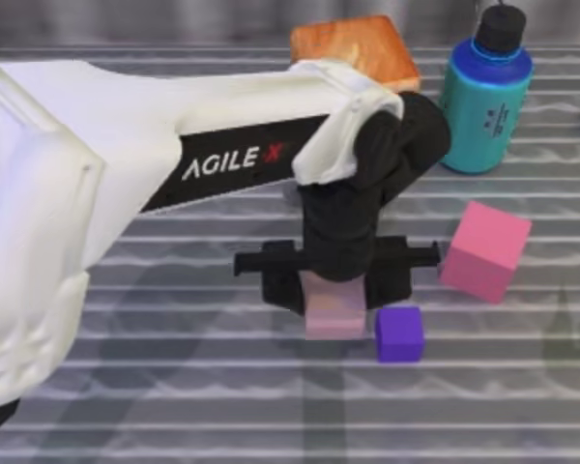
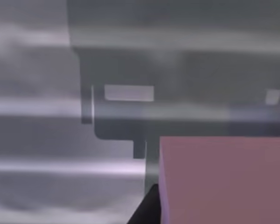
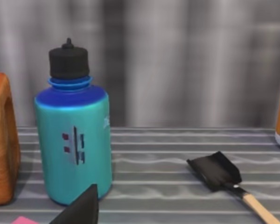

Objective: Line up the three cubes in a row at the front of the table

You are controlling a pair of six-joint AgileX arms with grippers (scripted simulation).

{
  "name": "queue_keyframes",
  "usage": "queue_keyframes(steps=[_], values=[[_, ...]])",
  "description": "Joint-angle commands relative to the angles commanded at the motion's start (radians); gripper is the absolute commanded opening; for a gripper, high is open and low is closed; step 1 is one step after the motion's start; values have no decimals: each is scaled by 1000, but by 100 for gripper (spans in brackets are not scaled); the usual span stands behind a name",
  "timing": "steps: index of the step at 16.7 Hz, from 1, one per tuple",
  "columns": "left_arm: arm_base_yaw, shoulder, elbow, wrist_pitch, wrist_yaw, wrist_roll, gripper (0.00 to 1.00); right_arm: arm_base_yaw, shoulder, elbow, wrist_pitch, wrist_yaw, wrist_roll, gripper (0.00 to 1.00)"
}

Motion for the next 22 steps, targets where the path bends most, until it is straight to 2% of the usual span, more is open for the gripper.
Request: queue_keyframes(steps=[4, 9, 22], values=[[-1, 31, -77, 106, 0, 0, 0, 0, 0, 0, 0, 0, 0, 100], [-1, 35, -87, 119, 0, 0, 0, 0, 0, 0, 0, 0, 0, 100], [-1, 35, -87, 119, 0, 0, 98, 0, 0, 0, 0, 0, 0, 100]])
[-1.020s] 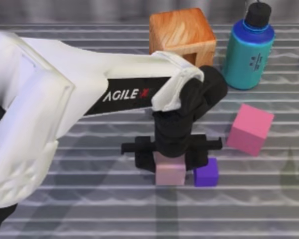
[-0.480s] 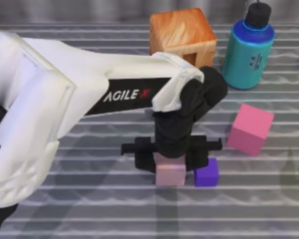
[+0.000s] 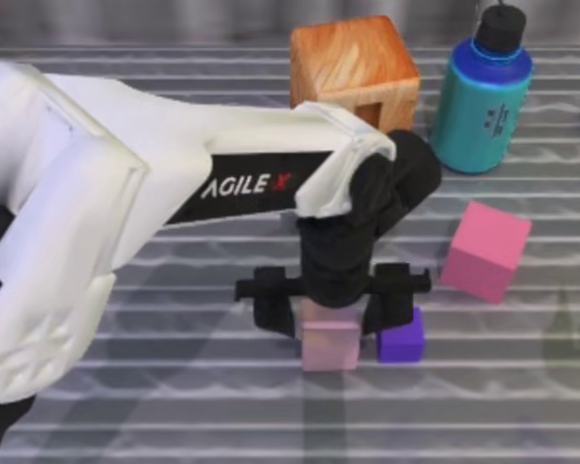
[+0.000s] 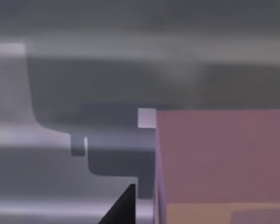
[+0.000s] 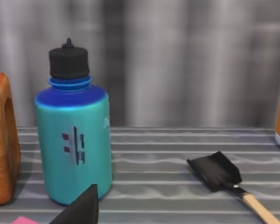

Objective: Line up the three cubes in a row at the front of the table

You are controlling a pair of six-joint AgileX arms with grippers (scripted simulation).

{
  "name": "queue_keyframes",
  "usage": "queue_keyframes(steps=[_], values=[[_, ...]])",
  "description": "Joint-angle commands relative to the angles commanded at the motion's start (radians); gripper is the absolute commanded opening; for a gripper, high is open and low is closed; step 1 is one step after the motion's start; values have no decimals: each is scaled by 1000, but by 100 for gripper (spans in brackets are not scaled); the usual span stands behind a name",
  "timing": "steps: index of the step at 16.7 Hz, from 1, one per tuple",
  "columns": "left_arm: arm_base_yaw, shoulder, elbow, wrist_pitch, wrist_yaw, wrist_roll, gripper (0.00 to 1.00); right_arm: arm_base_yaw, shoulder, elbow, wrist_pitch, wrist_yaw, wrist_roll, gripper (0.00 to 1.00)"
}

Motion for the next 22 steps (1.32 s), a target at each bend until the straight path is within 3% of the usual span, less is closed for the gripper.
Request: queue_keyframes(steps=[10, 18, 22], values=[[1, -2, 3, -3, 0, 0, 100, 0, 0, 0, 0, 0, 0, 100], [15, -69, 152, -220, -1, -5, 100, 0, 0, 0, 0, 0, 0, 100], [17, -75, 164, -239, -1, -5, 100, 0, 0, 0, 0, 0, 0, 100]])
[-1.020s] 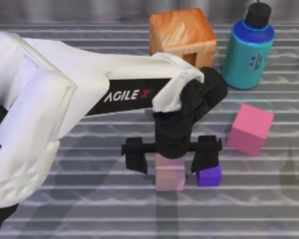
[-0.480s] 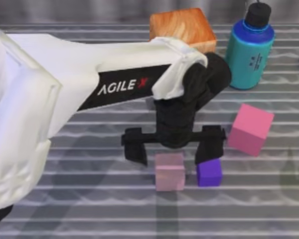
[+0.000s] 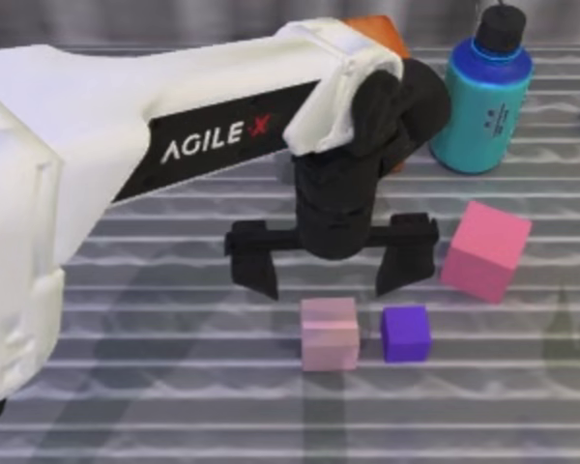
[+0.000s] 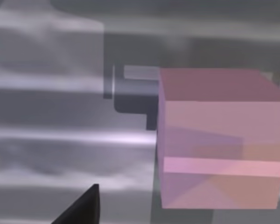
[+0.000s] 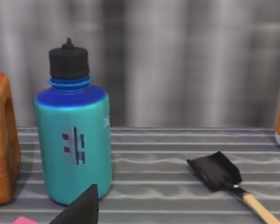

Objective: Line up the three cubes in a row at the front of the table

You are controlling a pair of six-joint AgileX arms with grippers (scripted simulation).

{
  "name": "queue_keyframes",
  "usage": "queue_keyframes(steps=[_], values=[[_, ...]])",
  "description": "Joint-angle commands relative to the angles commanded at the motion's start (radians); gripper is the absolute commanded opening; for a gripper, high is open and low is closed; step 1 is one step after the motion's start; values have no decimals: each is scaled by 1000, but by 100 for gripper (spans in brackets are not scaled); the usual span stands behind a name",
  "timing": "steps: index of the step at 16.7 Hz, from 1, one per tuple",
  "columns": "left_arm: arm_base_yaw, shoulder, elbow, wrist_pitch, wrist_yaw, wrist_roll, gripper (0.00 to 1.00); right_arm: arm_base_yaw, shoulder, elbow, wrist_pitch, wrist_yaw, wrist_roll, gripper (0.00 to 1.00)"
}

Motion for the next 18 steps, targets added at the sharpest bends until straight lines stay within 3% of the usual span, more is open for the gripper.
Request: queue_keyframes(steps=[4, 8, 18], values=[[8, -26, -26, 21, 1, 9, 100, 5, 27, 28, -20, 1, -13, 100], [82, -200, -169, 120, 3, 67, 100, 36, 191, 188, -128, 1, -86, 100], [423, -1059, -897, 595, 5, 394, 100, 177, 1132, 907, -632, 0, -417, 100]])
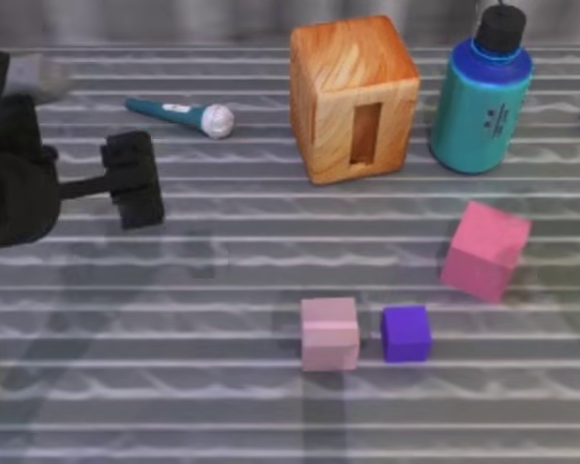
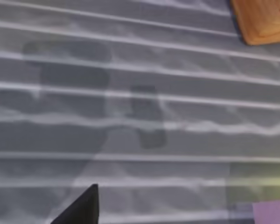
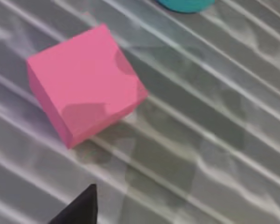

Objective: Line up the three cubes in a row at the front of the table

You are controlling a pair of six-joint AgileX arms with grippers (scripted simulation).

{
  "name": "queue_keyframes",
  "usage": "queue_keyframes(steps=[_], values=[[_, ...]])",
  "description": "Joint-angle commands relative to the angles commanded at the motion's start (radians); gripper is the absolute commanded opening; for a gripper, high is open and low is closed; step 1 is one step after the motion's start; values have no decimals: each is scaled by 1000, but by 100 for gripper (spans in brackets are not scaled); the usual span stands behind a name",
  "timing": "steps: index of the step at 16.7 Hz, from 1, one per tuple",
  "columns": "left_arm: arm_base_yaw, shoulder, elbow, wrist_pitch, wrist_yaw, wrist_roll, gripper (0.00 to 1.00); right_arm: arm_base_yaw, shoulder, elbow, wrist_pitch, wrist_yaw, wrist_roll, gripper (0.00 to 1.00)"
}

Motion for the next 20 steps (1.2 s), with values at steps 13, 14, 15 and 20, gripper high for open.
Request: queue_keyframes(steps=[13, 14, 15, 20], values=[[388, -1044, -842, 560, 7, 419, 100, 140, 931, 749, -508, 3, -338, 100], [399, -1072, -866, 575, 8, 431, 100, 144, 954, 771, -519, 2, -347, 100], [406, -1090, -881, 585, 9, 439, 100, 146, 969, 785, -527, 2, -353, 100], [409, -1098, -887, 590, 9, 443, 100, 143, 977, 792, -530, 2, -356, 100]])
